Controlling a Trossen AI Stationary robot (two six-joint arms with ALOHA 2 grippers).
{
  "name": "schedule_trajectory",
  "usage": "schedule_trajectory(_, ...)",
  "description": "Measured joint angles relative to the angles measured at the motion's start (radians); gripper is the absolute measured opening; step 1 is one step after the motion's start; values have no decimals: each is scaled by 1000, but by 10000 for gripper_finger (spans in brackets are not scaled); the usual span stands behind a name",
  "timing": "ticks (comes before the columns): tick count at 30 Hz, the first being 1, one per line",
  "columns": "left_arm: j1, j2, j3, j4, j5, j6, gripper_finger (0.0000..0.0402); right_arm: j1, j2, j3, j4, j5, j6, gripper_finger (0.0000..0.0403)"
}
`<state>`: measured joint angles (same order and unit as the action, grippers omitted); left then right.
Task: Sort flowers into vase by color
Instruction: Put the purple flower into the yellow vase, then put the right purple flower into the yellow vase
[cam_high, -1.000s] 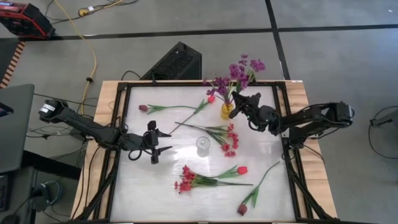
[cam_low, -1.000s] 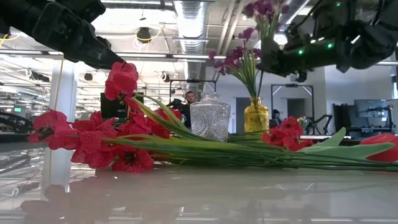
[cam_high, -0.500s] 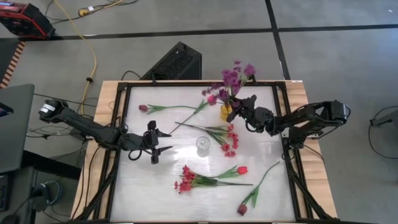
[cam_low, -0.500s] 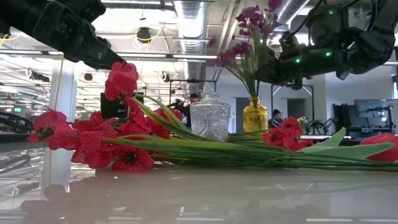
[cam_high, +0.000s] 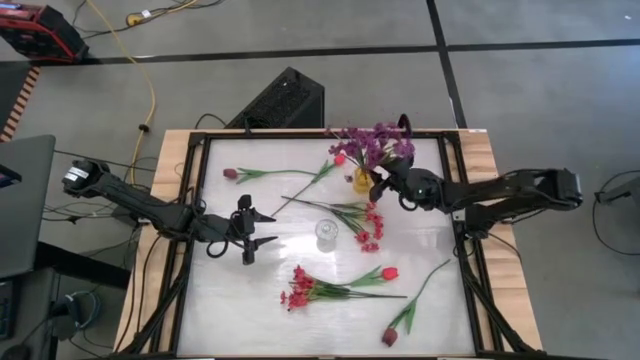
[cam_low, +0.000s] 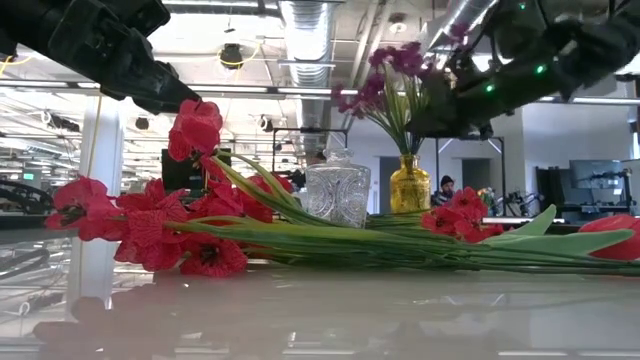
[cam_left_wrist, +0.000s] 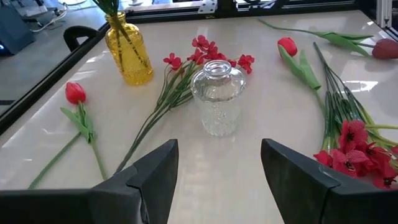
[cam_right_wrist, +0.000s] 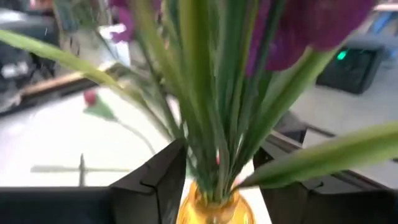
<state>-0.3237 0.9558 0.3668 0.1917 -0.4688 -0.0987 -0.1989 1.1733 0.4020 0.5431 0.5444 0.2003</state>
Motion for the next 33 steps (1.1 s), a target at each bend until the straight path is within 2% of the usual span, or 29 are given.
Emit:
schedule_trajectory(8, 0, 0, 0, 0, 0, -2, 219, 0, -144, 155, -548, -150, 91, 230)
schedule_trajectory(14, 0, 0, 0, -8, 20, -12, 219, 3, -165, 302, -921, -291, 172, 230)
schedule_trajectory(17, 0, 0, 0, -26, 20, -19, 219, 20, -160, 351, -1052, -360, 220, 230)
schedule_trajectory(20, 0, 0, 0, -30, 23, -20, 219, 56, -159, 373, -1130, -430, 256, 230)
schedule_trajectory(25, 0, 0, 0, -46, 28, -20, 219, 147, -158, 375, -1160, -499, 364, 230)
schedule_trajectory(33, 0, 0, 0, -56, 21, -19, 219, 361, -149, 375, -1135, -500, 575, 219)
